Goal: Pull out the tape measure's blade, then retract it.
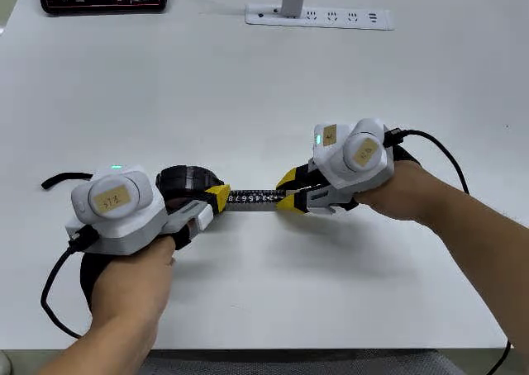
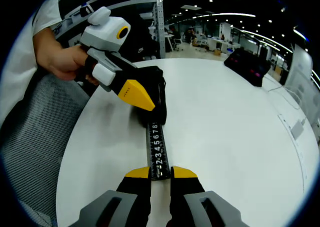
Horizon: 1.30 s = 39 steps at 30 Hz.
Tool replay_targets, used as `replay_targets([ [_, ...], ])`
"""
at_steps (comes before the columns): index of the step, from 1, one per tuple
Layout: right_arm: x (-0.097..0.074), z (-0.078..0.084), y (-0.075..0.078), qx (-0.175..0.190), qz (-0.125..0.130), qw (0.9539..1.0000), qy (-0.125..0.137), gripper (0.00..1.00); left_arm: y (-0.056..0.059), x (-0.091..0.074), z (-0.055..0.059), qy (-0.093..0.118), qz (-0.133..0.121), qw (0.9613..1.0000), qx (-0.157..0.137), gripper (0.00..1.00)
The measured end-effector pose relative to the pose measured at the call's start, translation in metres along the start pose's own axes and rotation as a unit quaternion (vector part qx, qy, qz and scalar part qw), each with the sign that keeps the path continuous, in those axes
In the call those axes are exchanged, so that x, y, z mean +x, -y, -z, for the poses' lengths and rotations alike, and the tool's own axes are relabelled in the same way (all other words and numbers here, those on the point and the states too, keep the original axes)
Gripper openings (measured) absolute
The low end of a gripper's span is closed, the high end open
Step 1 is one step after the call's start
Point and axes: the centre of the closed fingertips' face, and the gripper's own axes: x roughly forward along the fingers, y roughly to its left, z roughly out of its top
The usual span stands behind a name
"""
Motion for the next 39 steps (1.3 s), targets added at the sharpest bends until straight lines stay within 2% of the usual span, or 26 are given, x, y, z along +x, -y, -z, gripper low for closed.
replay_targets([
  [18,0.028,-0.030,-0.005,0.000,-0.008,0.9998,0.019,0.10,0.000,0.001,0.000,-0.002,0.004,1.0000,-0.005,0.58],
  [39,0.042,-0.047,-0.007,-0.005,-0.011,0.9995,0.029,0.10,-0.001,0.000,0.000,-0.001,0.006,1.0000,-0.007,0.58],
])
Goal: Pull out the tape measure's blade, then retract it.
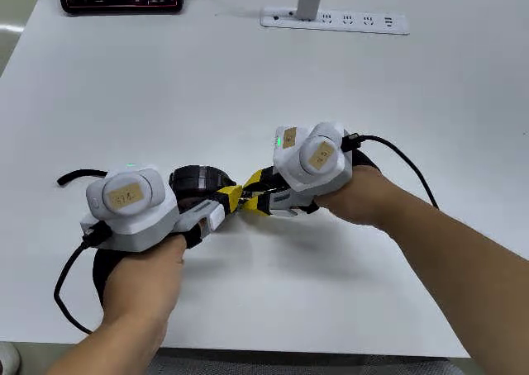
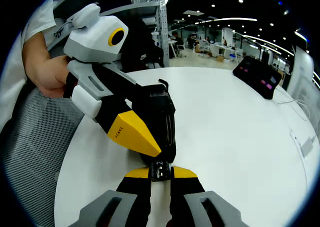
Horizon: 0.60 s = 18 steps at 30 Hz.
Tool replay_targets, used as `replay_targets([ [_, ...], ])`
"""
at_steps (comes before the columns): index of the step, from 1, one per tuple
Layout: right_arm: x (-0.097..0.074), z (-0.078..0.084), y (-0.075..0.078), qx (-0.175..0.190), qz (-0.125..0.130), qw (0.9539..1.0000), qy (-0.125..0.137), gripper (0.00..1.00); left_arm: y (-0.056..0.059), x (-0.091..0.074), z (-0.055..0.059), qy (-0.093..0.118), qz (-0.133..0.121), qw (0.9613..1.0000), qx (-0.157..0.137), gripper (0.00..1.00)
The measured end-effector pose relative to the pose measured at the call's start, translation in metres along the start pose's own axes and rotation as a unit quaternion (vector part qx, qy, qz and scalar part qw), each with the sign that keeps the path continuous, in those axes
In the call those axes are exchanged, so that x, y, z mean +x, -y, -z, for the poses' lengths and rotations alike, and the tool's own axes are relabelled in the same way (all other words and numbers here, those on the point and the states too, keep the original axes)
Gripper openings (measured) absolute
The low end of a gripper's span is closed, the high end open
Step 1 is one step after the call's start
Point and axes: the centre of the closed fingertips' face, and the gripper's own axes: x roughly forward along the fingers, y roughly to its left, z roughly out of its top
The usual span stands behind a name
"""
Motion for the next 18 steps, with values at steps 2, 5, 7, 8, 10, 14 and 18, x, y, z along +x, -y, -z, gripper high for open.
replay_targets([
  [2,0.0011,-0.0009,-0.0002,-0.001,-0.001,1.0000,0.001,0.10,0.0001,-0.0001,0.0001,-0.001,0.000,1.0000,-0.001,0.58],
  [5,0.0028,-0.0021,0.0002,-0.003,-0.002,1.0000,0.001,0.10,0.0002,0.0000,0.0004,-0.002,0.000,1.0000,0.000,0.58],
  [7,0.0024,-0.0020,0.0002,-0.004,-0.001,1.0000,0.001,0.10,0.0001,0.0001,0.0003,-0.001,0.000,1.0000,0.000,0.58],
  [8,0.0024,-0.0019,0.0002,-0.003,-0.001,1.0000,0.002,0.10,0.0002,0.0001,0.0004,-0.001,0.000,1.0000,0.000,0.58],
  [10,0.0024,-0.0020,0.0001,-0.004,-0.001,1.0000,0.002,0.10,0.0002,0.0000,0.0004,-0.003,0.001,1.0000,-0.002,0.58],
  [14,0.0030,-0.0019,-0.0001,-0.006,0.001,1.0000,0.001,0.10,0.0006,0.0001,0.0004,-0.004,0.002,1.0000,0.002,0.58],
  [18,0.0035,-0.0017,-0.0004,-0.005,0.003,1.0000,0.000,0.11,0.0000,0.0005,0.0003,-0.002,0.002,1.0000,0.005,0.59],
])
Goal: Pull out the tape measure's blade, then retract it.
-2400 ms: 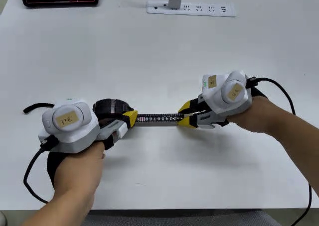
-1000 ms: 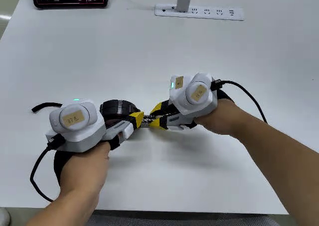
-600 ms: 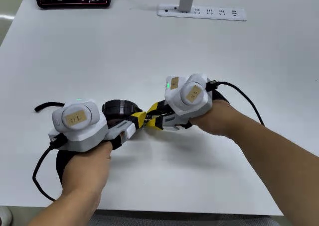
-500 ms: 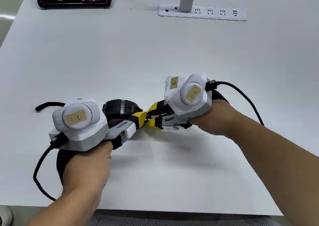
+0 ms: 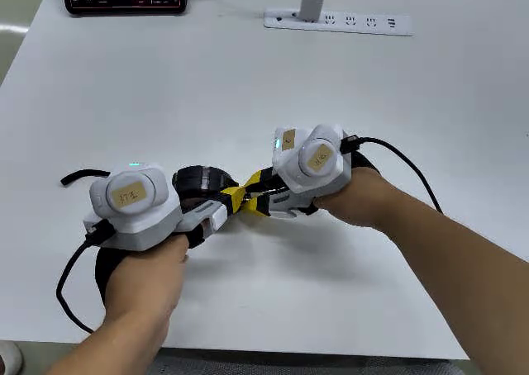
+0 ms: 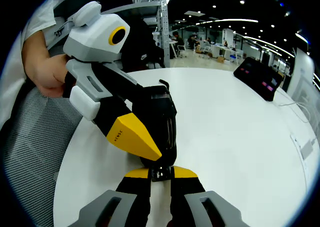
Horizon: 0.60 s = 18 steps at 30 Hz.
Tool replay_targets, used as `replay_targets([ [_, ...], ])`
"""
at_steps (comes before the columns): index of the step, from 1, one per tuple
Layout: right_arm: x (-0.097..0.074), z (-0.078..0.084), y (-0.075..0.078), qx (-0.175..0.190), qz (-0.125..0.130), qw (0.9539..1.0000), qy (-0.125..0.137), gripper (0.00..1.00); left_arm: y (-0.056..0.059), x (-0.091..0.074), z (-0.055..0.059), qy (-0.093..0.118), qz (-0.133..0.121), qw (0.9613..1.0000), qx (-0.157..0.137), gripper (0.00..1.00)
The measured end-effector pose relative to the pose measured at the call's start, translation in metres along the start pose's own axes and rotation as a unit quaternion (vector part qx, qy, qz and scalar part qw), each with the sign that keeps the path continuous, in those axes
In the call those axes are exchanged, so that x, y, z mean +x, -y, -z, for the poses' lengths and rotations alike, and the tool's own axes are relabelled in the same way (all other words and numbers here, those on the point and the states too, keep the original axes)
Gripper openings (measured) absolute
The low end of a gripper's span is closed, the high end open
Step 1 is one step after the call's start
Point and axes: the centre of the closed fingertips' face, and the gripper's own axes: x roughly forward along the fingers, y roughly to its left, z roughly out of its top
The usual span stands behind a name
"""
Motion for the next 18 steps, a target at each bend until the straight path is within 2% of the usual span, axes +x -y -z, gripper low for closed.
replay_targets([
  [13,-0.0011,0.0007,-0.0014,0.010,0.002,0.9999,0.003,0.12,-0.0001,-0.0002,0.0018,-0.022,0.005,0.9997,0.006,0.60],
  [18,-0.0039,0.0033,-0.0001,0.015,0.006,0.9999,0.002,0.16,0.0003,0.0002,-0.0006,-0.020,0.006,0.9994,0.028,0.60],
])
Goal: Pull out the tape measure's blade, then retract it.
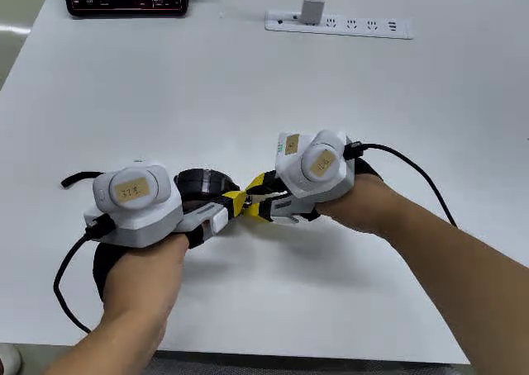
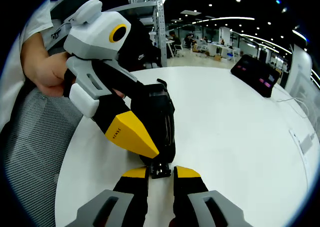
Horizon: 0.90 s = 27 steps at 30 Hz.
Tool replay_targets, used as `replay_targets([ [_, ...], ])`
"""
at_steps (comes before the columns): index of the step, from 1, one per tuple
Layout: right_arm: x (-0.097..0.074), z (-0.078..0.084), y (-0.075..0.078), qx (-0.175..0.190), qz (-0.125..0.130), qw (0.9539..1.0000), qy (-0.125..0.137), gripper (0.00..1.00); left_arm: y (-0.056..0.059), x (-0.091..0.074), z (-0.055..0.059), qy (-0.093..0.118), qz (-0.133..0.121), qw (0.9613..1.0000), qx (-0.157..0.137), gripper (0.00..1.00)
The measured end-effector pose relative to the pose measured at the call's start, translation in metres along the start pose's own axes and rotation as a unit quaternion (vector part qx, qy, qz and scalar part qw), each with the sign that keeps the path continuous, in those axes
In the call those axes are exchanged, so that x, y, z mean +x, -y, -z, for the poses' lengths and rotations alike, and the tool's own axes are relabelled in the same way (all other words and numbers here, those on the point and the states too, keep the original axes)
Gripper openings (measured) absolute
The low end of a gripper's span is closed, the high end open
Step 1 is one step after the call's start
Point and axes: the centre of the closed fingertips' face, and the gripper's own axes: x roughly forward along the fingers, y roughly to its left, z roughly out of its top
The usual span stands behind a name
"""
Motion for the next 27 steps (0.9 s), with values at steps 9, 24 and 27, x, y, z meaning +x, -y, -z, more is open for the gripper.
replay_targets([
  [9,-0.002,-0.001,0.002,0.007,0.004,1.0000,0.003,0.18,0.000,-0.001,-0.002,0.006,0.001,1.0000,0.005,0.60],
  [24,-0.015,0.002,0.008,0.031,0.039,0.9986,0.014,0.33,-0.001,-0.014,0.000,0.001,0.010,0.9988,0.049,0.58],
  [27,-0.015,0.003,0.008,0.036,0.043,0.9984,0.012,0.36,-0.002,-0.016,0.000,-0.002,0.009,0.9983,0.057,0.59],
])
